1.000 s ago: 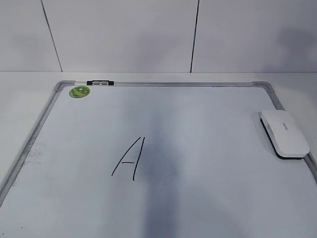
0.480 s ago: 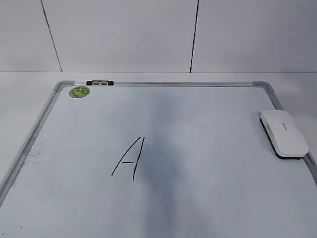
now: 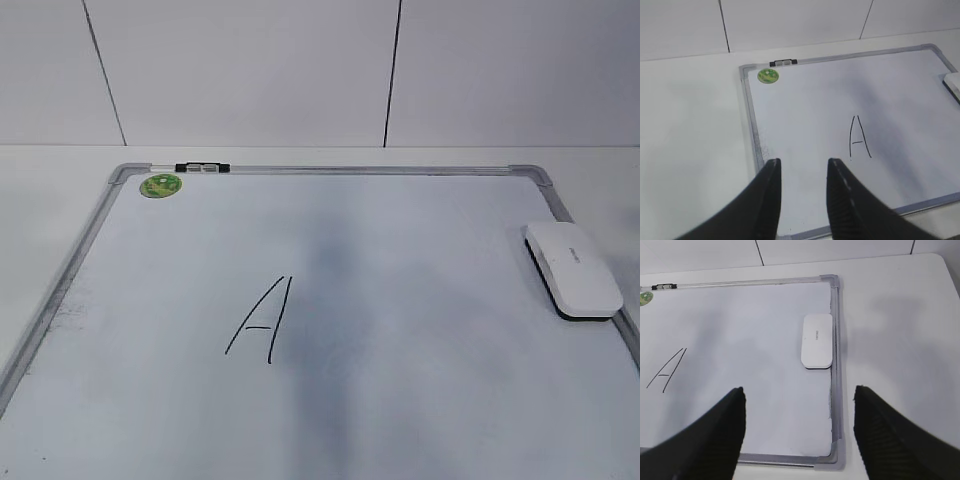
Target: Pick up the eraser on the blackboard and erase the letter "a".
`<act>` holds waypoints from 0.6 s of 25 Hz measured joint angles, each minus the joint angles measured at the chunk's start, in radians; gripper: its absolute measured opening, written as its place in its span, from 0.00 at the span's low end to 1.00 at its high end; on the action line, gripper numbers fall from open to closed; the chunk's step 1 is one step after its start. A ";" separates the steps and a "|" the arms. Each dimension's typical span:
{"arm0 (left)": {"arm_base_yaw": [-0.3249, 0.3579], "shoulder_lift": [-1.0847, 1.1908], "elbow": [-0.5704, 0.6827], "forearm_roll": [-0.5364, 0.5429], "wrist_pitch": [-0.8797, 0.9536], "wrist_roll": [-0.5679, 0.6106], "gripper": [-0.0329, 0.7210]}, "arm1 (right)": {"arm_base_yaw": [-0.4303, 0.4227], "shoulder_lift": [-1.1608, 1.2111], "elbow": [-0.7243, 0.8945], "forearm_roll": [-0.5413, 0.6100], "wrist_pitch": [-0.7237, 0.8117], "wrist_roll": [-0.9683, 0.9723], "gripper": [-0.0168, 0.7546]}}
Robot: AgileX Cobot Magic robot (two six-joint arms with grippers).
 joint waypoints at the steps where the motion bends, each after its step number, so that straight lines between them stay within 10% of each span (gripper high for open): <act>1: 0.000 -0.030 0.031 0.000 0.000 -0.002 0.36 | 0.000 -0.023 0.015 0.005 0.000 0.000 0.73; 15: 0.000 -0.437 0.341 0.119 0.013 -0.002 0.36 | 0.000 -0.342 0.287 -0.010 0.002 -0.014 0.72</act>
